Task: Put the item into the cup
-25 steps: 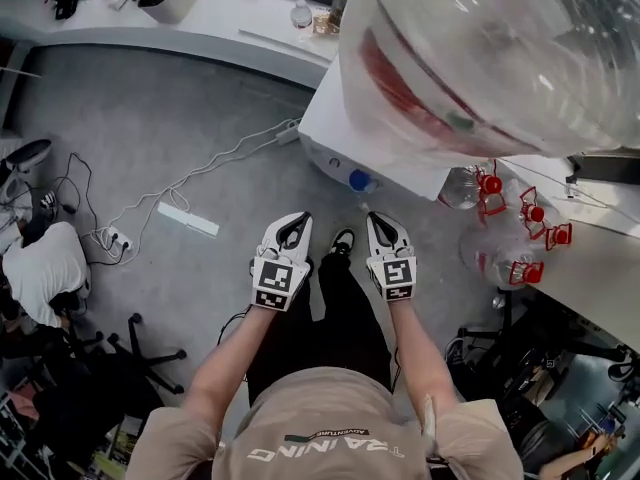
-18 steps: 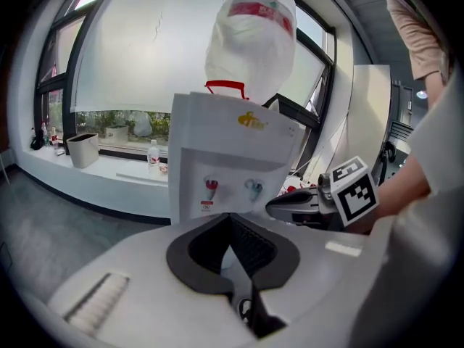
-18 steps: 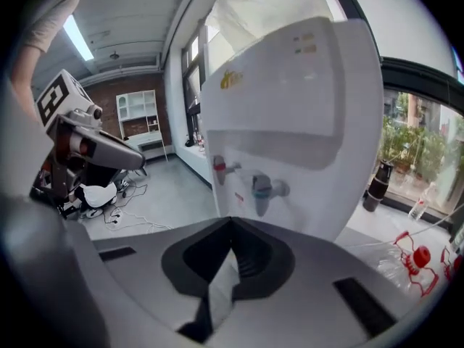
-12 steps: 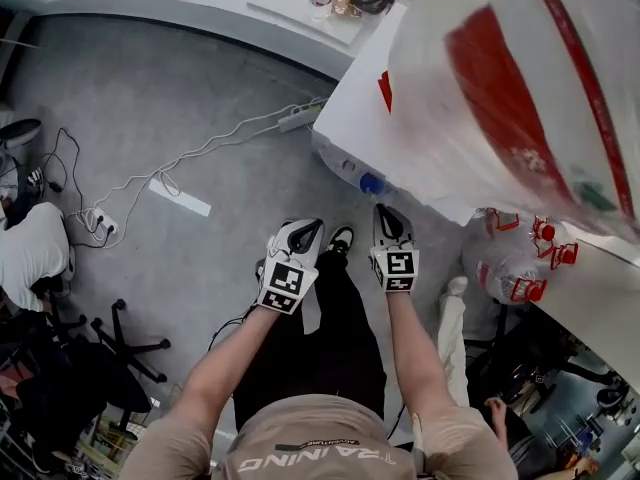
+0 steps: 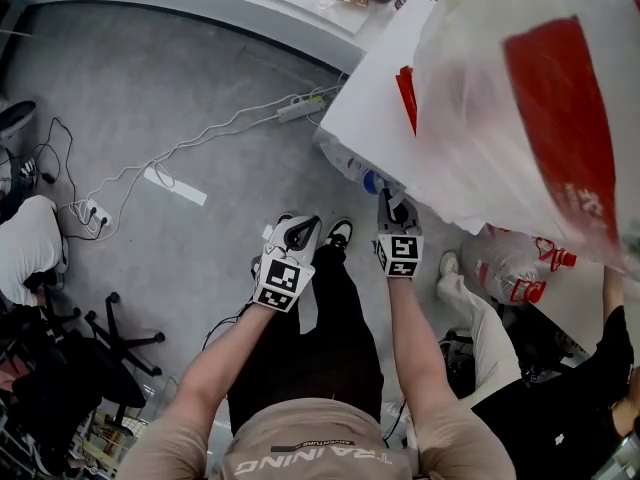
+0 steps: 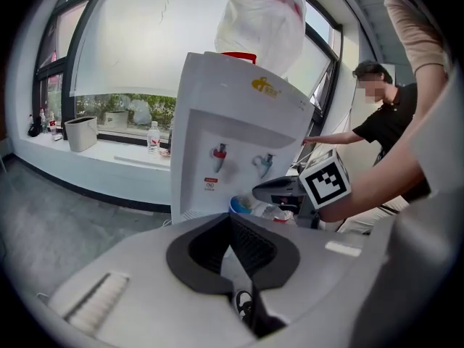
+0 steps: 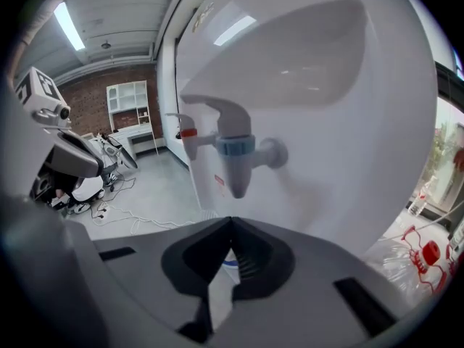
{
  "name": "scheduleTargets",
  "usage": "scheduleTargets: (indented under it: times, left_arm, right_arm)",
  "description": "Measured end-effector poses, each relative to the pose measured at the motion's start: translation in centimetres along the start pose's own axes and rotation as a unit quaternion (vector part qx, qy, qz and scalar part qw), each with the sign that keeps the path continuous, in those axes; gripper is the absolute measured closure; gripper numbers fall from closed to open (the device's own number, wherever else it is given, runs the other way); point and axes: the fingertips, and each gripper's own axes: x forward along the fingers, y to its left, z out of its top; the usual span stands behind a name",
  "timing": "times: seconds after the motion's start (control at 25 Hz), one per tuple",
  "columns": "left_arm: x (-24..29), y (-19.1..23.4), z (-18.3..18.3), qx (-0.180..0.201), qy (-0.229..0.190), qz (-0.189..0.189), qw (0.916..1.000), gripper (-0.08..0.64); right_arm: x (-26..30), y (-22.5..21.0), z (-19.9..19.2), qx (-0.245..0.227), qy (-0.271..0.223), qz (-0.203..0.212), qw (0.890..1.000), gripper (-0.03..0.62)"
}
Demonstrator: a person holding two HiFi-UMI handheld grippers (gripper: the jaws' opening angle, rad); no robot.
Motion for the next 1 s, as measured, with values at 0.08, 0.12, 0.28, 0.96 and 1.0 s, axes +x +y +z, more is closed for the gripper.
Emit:
scheduleTargets:
  times: [0.08, 0.12, 0.28, 0.96, 1.0]
  left_arm:
    - [0.1, 0.7, 0.4, 0.004, -0.002, 0.002, 1.0000, 0.552]
    - [0.2, 0.9, 0.3, 0.003, -0.001, 0.003, 1.0000, 0.552]
    - [0.2, 1.2, -0.3, 0.000, 0.003, 0.004, 1.0000, 0.552]
    - [-0.5, 0.9, -2.1, -0.006, 0.018, 0.003, 0.9998, 0.552]
    - [-0.6, 0.7, -1.9, -0.005, 0.018, 0.002, 0.9998, 0.552]
  right_arm:
    - [0.6, 0.1, -0.3, 0.002, 0.003, -0.001, 1.000, 0.581]
    - [0.9, 0.1, -0.4, 0.002, 0.004, -0.001, 1.000, 0.581]
    - [1.6, -0.4, -1.2, 0.003, 0.011, -0.007, 1.000, 0.581]
    - [1.4, -0.4, -1.5, 0.004, 0.012, -0.022, 1.000, 0.580]
    - [1.1, -0.2, -1.4, 0.004, 0.012, -0.021, 1.000, 0.580]
